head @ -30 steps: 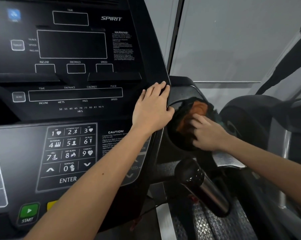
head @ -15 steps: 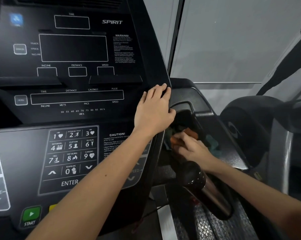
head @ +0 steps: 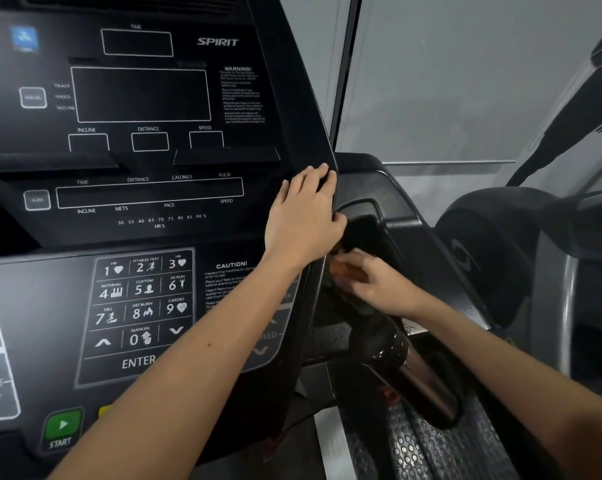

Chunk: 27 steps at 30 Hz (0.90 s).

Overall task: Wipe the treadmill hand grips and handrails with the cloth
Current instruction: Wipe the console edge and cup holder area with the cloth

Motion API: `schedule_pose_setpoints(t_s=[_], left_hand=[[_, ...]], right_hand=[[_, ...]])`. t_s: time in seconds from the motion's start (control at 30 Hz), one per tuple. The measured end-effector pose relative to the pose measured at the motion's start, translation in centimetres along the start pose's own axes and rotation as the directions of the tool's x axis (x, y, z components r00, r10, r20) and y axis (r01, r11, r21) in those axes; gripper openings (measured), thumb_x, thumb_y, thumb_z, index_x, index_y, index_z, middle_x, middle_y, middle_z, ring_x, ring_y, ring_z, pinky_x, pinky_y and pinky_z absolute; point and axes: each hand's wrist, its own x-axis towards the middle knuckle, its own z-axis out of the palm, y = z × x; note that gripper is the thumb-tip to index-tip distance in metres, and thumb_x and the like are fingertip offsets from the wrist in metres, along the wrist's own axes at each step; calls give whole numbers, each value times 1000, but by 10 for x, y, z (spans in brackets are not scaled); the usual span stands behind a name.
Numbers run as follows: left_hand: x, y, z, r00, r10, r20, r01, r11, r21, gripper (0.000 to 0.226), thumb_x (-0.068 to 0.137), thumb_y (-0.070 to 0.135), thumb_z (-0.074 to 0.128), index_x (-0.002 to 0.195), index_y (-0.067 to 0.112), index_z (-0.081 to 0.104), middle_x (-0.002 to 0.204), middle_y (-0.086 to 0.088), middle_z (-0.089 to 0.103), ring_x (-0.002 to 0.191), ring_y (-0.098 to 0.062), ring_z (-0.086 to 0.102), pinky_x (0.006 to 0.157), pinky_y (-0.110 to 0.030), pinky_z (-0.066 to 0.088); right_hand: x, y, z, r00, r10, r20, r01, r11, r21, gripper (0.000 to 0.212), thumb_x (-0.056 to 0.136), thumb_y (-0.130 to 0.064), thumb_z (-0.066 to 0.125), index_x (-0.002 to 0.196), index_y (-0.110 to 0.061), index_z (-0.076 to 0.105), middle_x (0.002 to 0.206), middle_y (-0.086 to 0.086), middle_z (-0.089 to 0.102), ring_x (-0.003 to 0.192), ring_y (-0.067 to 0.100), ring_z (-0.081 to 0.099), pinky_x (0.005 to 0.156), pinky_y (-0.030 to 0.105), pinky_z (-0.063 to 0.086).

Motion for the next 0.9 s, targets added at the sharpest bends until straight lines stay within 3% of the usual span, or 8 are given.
schedule_pose_setpoints(t_s=[0.17, 0.23, 0.33, 0.43, 0.53, 0.63, 0.73, 0.9], left_hand=[[0, 0, 1, 1000, 3, 16, -3, 1000, 0, 61, 94, 31, 42, 148, 17, 18, 156, 3, 15, 144, -13, 6, 117, -36, 6], [0, 0, 1, 1000, -1, 20, 1, 1000, 6, 61, 94, 31, 41, 148, 17, 17, 157, 2, 13, 145, -13, 4, 117, -36, 5], [0, 0, 1, 1000, -4, 23, 4, 1000, 10, 61, 94, 31, 40, 149, 17, 16, 157, 2, 12, 145, -13, 4, 117, -36, 5], [-1, 0, 0, 1000, -5, 27, 4, 1000, 10, 61, 95, 31, 39, 149, 17, 15, 157, 2, 11, 145, -13, 3, 117, -36, 5], [-1, 0, 0, 1000, -8, 18, 8, 1000, 3, 61, 94, 32, 40, 149, 17, 16, 157, 3, 12, 145, -12, 3, 117, -35, 5], [0, 1, 1, 1000, -11, 8, 11, 1000, 4, 61, 94, 32, 41, 148, 17, 17, 157, 3, 13, 145, -12, 4, 117, -35, 5], [-1, 1, 1, 1000, -10, 2, 10, 1000, 11, 61, 94, 32, 41, 148, 18, 18, 157, 3, 14, 145, -13, 5, 117, -36, 6], [-1, 1, 1, 1000, -7, 19, 7, 1000, -2, 61, 94, 32, 41, 149, 17, 16, 157, 3, 13, 145, -12, 4, 117, -35, 5]], right_hand=[[-33, 1, -45, 953, 35, 301, 64, 948, -310, 28, 83, 2, 56, 103, -14, 66, 92, -12, 50, 84, 0, 50, 78, 7, 35], [-33, 14, -57, 958, 73, 278, 58, 898, -435, 28, 83, -3, 55, 105, -16, 66, 96, -10, 47, 91, 8, 46, 87, 13, 36], [-21, 34, -59, 982, 105, 158, 42, 694, -719, 28, 90, -28, 51, 115, -19, 61, 114, -4, 38, 104, 16, 35, 97, 27, 33], [-1, 44, -50, 997, 71, 36, -5, 506, -863, 45, 86, -35, 52, 124, -10, 51, 137, 9, 30, 121, 27, 32, 99, 37, 36], [14, 55, -49, 998, -63, -26, 7, 470, -883, 61, 70, -23, 70, 124, 0, 51, 139, 22, 37, 125, 41, 40, 96, 45, 42], [26, 60, -48, 992, -125, 16, 75, 479, -875, 67, 58, -15, 79, 119, 2, 56, 129, 24, 49, 116, 42, 51, 89, 45, 50], [37, 61, -40, 952, -279, 125, 238, 419, -876, 47, 77, -12, 66, 122, -1, 55, 130, 22, 50, 116, 38, 52, 88, 43, 52], [37, 50, -56, 983, -180, 34, 112, 448, -887, 48, 69, -18, 72, 114, -7, 57, 131, 14, 44, 107, 33, 50, 77, 42, 52]])
